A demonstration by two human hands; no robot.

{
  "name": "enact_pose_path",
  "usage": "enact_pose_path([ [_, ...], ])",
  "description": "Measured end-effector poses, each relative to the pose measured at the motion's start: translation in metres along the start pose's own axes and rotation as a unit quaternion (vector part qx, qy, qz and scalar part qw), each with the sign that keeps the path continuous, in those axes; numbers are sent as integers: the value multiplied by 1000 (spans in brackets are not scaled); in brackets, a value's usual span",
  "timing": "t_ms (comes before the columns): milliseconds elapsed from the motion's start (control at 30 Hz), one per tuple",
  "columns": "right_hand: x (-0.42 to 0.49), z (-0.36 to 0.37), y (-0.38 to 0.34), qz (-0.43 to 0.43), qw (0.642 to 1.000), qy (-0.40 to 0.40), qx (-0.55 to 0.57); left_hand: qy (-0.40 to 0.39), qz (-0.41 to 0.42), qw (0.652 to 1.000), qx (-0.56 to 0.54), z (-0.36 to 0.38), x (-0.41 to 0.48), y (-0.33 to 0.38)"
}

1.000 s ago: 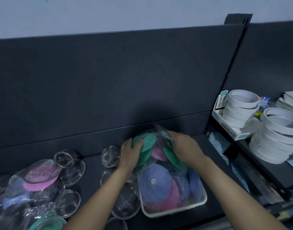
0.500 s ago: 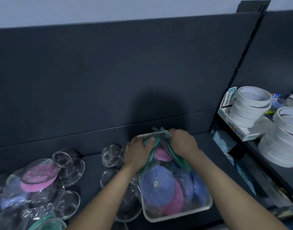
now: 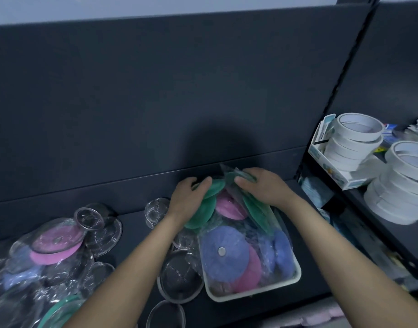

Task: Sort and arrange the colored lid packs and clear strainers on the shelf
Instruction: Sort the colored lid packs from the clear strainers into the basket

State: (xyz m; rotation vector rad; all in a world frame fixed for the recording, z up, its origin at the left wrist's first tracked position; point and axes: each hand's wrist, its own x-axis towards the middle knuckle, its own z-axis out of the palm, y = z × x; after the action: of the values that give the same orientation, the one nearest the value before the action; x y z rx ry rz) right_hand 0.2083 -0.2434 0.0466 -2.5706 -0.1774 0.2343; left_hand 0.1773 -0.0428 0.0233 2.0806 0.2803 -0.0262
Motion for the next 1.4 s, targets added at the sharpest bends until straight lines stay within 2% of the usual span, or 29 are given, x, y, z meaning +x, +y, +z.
enact_pose_path([
  [200, -19, -3, -10, -10, 989, 73, 125, 25, -33, 992, -118, -13, -19, -10],
  [300, -22, -2, -9, 1, 983, 119, 138, 52, -54, 983, -165, -15, -24, -18],
  [367, -22, 1, -9, 2, 983, 121, 136, 37, -58, 981, -179, -12, -26, -18],
  [567, -24, 21, -8, -6, 989, 88, 117, -35, 18, 995, -93, 7, -36, 2],
  [700, -23, 10, -8, -1, 988, 67, 139, -46, 6, 996, -75, -1, -27, -3],
  [900, -29, -3, -9, -5, 989, 106, 104, -15, 30, 996, -88, -9, -24, -6],
  [1067, -37, -5, -23, -70, 986, 148, 27, 12, 44, 999, -5, -16, -32, -8],
  [1167, -42, 2, -38, -117, 978, 174, -18, 38, 96, 993, 61, -24, -38, -10],
  [1300, -49, 20, -64, -156, 974, 158, -42, 53, 167, 976, 129, -45, -49, -16],
  [1400, -57, 39, -84, -184, 970, 149, -48, 64, 188, 966, 168, -68, -54, -32],
])
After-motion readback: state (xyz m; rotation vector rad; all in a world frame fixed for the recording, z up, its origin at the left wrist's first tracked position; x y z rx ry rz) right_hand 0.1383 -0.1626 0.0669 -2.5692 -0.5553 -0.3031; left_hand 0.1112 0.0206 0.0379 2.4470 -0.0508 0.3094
